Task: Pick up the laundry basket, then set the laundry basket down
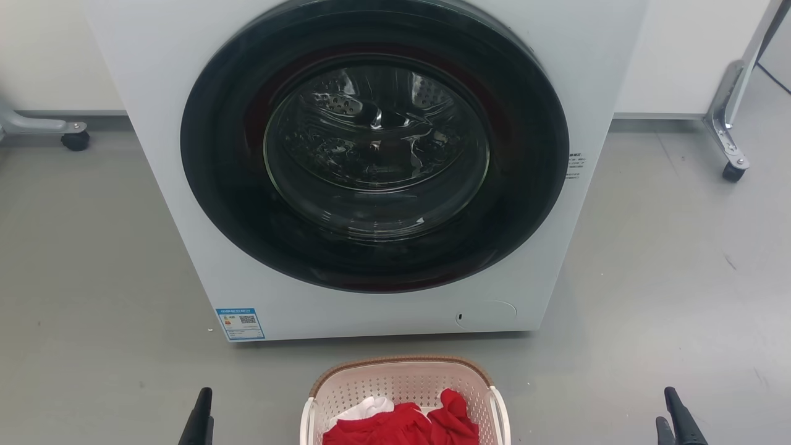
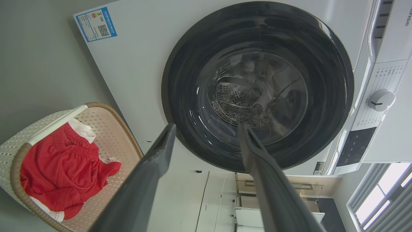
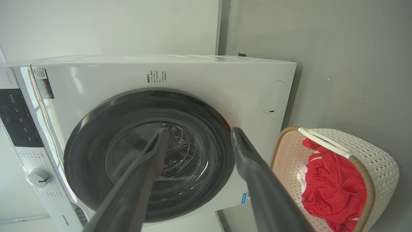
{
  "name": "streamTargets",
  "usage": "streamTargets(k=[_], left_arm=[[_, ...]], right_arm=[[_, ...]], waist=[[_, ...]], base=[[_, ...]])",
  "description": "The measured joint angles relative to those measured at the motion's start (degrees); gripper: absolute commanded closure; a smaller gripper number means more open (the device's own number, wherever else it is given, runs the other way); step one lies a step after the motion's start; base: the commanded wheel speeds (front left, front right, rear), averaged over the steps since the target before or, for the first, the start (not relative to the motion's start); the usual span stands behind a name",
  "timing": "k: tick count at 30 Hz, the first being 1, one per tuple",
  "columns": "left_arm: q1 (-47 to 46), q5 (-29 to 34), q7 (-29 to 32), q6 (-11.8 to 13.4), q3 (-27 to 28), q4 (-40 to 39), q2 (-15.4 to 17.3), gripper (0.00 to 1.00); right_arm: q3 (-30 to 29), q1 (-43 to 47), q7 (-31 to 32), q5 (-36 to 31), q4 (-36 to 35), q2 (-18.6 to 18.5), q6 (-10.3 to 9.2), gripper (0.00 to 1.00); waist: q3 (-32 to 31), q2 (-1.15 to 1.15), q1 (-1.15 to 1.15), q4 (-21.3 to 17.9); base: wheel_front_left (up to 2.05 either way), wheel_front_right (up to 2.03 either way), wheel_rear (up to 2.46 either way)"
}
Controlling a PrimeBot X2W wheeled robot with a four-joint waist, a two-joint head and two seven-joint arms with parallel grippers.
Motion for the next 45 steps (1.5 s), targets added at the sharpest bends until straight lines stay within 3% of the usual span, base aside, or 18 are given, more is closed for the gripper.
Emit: streamTargets(k=[10, 19, 32, 33, 34, 35, 45], left_arm=[[0.0, 8.2, -2.2, 2.2, -1.6, -1.5, 0.1, 0.0], [0.0, 19.5, -4.0, 3.9, -4.5, -2.9, 1.0, 0.0], [-0.1, 36.9, -6.7, 6.1, -9.7, -3.8, 3.1, 0.0], [-0.1, 42.7, -7.6, 6.7, -11.8, -3.8, 3.9, 0.0], [-0.1, 43.7, -7.7, 6.7, -12.2, -3.8, 4.0, 0.0], [0.4, 50.5, -9.3, 7.8, -12.9, -3.8, 4.2, 0.0], [1.9, 59.9, -11.3, 9.3, -12.6, -3.4, 3.7, 0.0]], right_arm=[[2.9, -0.1, -2.1, -9.7, -0.9, -0.1, -2.18, 0.0], [7.4, -0.5, -4.0, -20.3, -1.3, -1.3, -3.79, 0.0], [12.7, -0.8, -6.6, -34.6, -1.8, -2.5, -6.0, 0.0], [14.1, -0.8, -7.4, -38.5, -1.8, -2.6, -6.72, 0.0], [14.5, -0.8, -7.6, -39.5, -1.8, -2.7, -6.77, 0.0], [16.0, -0.6, -9.1, -45.5, -1.9, -2.7, -7.78, 0.0], [18.1, 0.5, -11.2, -53.9, -2.2, -2.8, -9.28, 0.0]], waist=[[-0.1, 0.0, 0.0, 0.1], [-0.2, 0.0, 0.0, 0.3], [-0.3, 0.0, 0.0, 0.3], [-0.4, 0.0, 0.0, 0.3], [-0.4, 0.0, 0.0, 0.3], [-0.8, 0.0, 0.0, 0.4], [-1.4, 0.0, 0.0, 0.5]], base=[[0.0, 0.0, 0.0], [0.0, 0.0, 0.0], [0.0, 0.0, 0.0], [0.0, 0.0, 0.0], [0.0, 0.0, 0.0], [0.0, 0.0, 0.0], [0.0, 0.0, 0.0]])
